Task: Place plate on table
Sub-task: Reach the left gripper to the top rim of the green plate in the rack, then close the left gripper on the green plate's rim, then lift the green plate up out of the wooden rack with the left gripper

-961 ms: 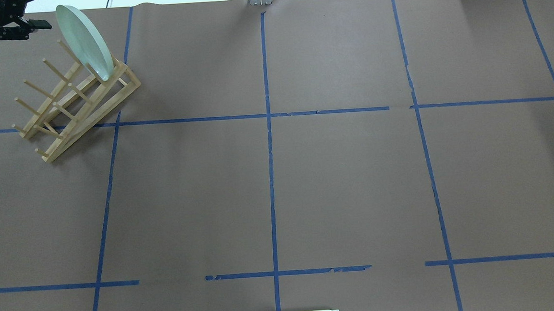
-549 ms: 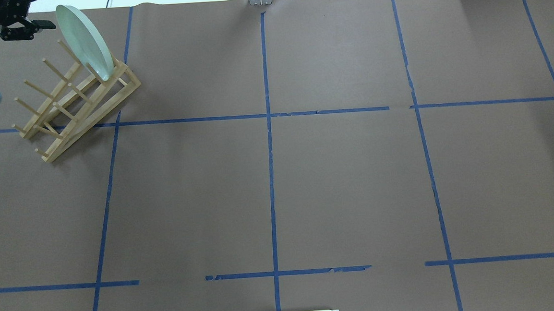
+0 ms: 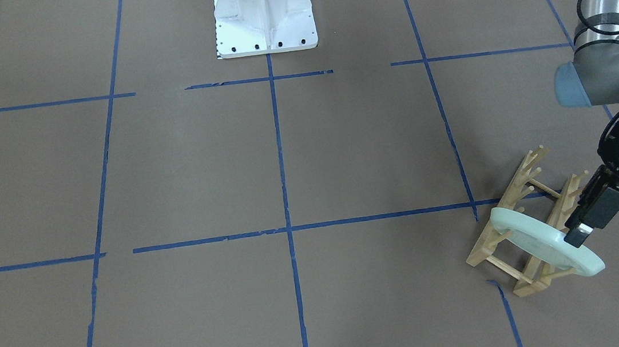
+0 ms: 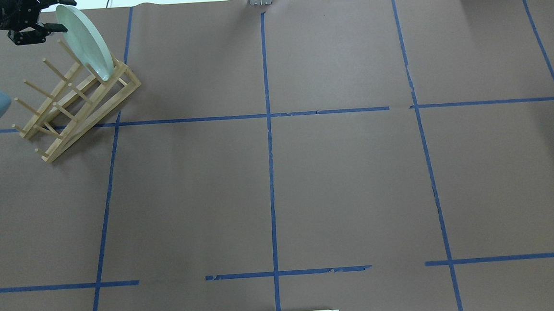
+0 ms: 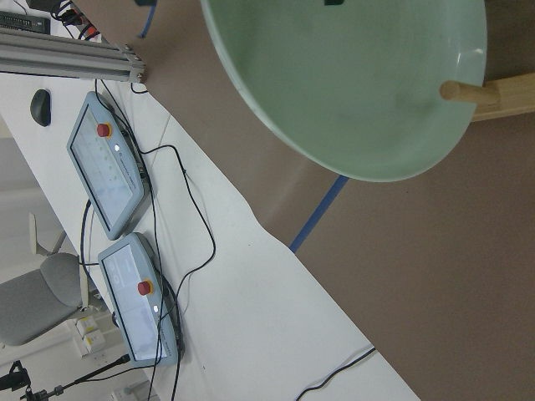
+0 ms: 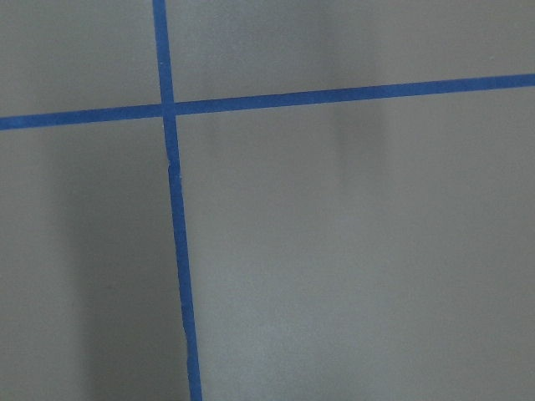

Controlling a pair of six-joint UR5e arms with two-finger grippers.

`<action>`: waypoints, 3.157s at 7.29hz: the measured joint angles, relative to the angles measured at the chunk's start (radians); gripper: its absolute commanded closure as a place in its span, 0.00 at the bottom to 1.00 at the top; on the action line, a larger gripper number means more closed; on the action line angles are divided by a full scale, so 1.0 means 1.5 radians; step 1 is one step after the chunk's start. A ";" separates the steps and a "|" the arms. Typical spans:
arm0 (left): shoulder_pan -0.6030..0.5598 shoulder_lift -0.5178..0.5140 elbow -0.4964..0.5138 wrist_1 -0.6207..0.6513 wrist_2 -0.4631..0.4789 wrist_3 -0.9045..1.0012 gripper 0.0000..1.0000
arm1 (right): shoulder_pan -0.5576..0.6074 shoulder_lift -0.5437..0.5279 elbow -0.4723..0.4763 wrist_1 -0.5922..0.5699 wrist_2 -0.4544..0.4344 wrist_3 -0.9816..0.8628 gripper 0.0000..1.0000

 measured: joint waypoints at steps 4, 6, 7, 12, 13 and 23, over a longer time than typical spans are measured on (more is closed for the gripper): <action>0.000 -0.005 0.002 0.000 -0.001 0.000 1.00 | 0.000 0.000 0.000 0.000 0.000 0.000 0.00; 0.001 -0.006 -0.002 0.000 -0.002 0.000 1.00 | 0.000 0.000 0.000 0.000 0.000 0.000 0.00; 0.001 -0.007 -0.006 0.000 -0.004 -0.001 1.00 | 0.000 0.000 0.000 0.000 0.000 0.000 0.00; -0.003 -0.006 -0.060 0.000 -0.005 -0.024 1.00 | 0.000 0.000 0.000 0.000 0.000 0.000 0.00; -0.004 -0.006 -0.074 0.000 -0.005 -0.034 1.00 | 0.000 0.000 0.000 0.000 0.000 0.000 0.00; 0.135 -0.086 -0.258 0.442 0.086 -0.113 1.00 | 0.000 0.000 0.000 0.000 0.000 0.000 0.00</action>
